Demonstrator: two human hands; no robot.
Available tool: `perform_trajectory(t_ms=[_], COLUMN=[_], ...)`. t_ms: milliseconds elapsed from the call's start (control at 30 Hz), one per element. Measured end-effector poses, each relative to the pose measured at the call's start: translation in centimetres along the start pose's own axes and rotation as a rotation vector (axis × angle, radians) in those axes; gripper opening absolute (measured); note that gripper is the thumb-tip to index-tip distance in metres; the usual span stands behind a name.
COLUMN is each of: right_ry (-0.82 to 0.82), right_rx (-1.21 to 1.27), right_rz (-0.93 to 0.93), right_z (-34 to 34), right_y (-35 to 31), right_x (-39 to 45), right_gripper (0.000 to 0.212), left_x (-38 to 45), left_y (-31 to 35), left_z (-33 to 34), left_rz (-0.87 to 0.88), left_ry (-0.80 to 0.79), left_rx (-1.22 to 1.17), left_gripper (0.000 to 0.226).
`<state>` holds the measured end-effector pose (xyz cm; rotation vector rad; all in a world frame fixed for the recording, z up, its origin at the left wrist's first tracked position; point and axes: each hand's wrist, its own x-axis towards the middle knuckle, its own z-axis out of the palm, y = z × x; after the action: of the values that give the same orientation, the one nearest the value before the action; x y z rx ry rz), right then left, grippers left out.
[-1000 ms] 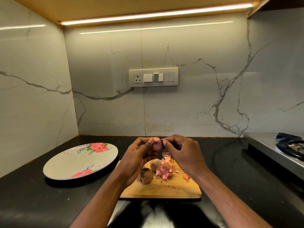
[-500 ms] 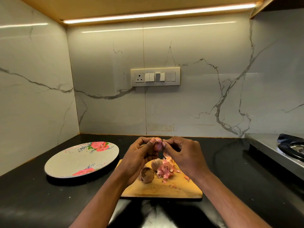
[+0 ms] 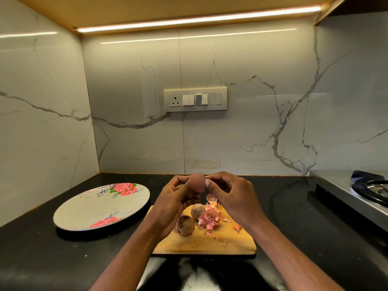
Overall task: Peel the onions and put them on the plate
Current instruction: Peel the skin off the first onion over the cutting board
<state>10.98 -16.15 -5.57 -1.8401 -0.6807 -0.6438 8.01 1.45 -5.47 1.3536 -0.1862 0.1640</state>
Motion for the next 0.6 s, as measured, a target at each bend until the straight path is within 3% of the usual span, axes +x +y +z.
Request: perform_trajectory(t_ms=[133,600], right_ry=[0.005,0.084], right_rx=[-0.002,-0.121], right_rz=[-0.018,0.009], right_z=[-0.06,-0.19], right_y=[-0.02,0.61], right_x=[0.07,0.21], right_gripper=[0.02,0.003], left_x=[-0.13,-0.41], left_y=[0.17,0.47], left_z=[0.13,0.41], left_rz=[0.022,0.0], left_ry=[-0.017,-0.064], left_rx=[0.008,0.014], left_gripper=[0.04,0.044])
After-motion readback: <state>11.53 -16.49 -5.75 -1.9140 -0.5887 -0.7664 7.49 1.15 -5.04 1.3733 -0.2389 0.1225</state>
